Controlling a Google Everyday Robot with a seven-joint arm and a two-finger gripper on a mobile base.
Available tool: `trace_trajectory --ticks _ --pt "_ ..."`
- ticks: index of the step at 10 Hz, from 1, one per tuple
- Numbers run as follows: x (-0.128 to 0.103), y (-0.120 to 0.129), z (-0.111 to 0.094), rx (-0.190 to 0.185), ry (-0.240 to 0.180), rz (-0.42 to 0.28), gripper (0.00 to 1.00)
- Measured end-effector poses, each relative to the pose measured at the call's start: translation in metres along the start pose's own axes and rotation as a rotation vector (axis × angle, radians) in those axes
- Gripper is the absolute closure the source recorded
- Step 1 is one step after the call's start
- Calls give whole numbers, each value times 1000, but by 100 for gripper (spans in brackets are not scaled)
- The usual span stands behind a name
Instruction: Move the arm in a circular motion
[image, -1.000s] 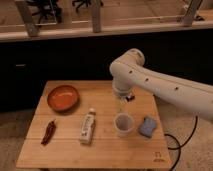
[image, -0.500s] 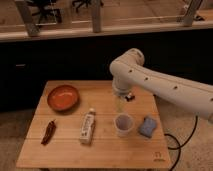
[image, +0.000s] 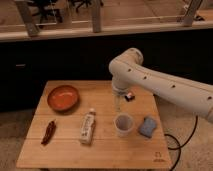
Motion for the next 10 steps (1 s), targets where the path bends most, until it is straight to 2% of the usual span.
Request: trace_trajectory --ticks 10 --pt "11 -9 9 -11 -8 40 20"
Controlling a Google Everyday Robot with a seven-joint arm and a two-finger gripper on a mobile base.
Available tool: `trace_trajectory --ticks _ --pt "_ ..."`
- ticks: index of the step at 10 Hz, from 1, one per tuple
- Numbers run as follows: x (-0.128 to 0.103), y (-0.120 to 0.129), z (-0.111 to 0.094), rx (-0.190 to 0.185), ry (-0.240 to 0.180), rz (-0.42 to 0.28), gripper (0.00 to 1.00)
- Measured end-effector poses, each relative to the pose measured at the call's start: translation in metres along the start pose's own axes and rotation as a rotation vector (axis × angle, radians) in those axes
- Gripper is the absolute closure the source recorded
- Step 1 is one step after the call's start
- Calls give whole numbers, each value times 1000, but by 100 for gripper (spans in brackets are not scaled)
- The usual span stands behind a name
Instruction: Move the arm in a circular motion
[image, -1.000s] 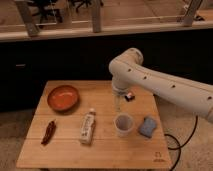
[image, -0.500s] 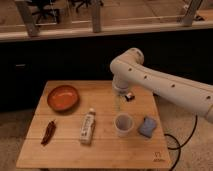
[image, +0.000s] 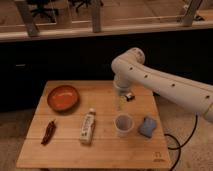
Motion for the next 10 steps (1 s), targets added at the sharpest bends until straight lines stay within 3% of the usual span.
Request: trace_trajectory --ticks 10 --pt "18 0 12 -17 -6 27 20"
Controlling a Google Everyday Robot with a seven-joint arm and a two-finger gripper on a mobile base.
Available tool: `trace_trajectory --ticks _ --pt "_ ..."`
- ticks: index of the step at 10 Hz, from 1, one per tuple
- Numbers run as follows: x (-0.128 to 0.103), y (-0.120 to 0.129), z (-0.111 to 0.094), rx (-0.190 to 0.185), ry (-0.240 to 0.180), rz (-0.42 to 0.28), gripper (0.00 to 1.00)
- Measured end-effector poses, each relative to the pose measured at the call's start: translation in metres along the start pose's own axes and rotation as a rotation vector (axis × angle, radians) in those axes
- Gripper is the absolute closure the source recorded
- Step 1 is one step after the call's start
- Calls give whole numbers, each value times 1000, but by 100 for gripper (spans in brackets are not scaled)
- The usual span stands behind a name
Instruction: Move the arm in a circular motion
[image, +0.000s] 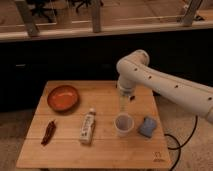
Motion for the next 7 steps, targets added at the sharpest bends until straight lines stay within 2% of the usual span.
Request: trace_trajectory --ticks 7 --pt "-2 6 9 -13 5 -2 20"
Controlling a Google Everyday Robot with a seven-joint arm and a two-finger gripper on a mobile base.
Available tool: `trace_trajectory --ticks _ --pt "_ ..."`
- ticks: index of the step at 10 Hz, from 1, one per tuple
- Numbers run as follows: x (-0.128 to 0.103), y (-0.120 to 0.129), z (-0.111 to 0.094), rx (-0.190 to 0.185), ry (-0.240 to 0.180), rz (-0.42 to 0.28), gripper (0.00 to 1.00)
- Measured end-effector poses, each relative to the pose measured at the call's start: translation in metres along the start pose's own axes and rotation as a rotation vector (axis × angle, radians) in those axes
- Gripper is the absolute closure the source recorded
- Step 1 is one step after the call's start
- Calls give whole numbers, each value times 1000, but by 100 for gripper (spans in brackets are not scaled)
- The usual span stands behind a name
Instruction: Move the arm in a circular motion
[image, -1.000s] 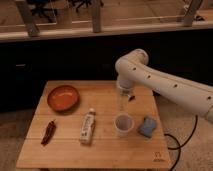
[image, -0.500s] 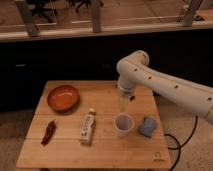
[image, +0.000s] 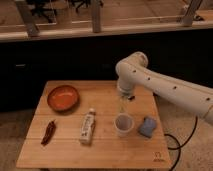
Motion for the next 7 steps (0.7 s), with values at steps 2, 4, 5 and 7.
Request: trace_trajectory --ticks 2,4,5,7 --pt "2 2 1 -3 3 -1 20" --pt "2 6 4 -9 5 3 20" --pt "-1 8 4 -12 5 -1 20" --pt "-1 13 6 -17 8 3 20"
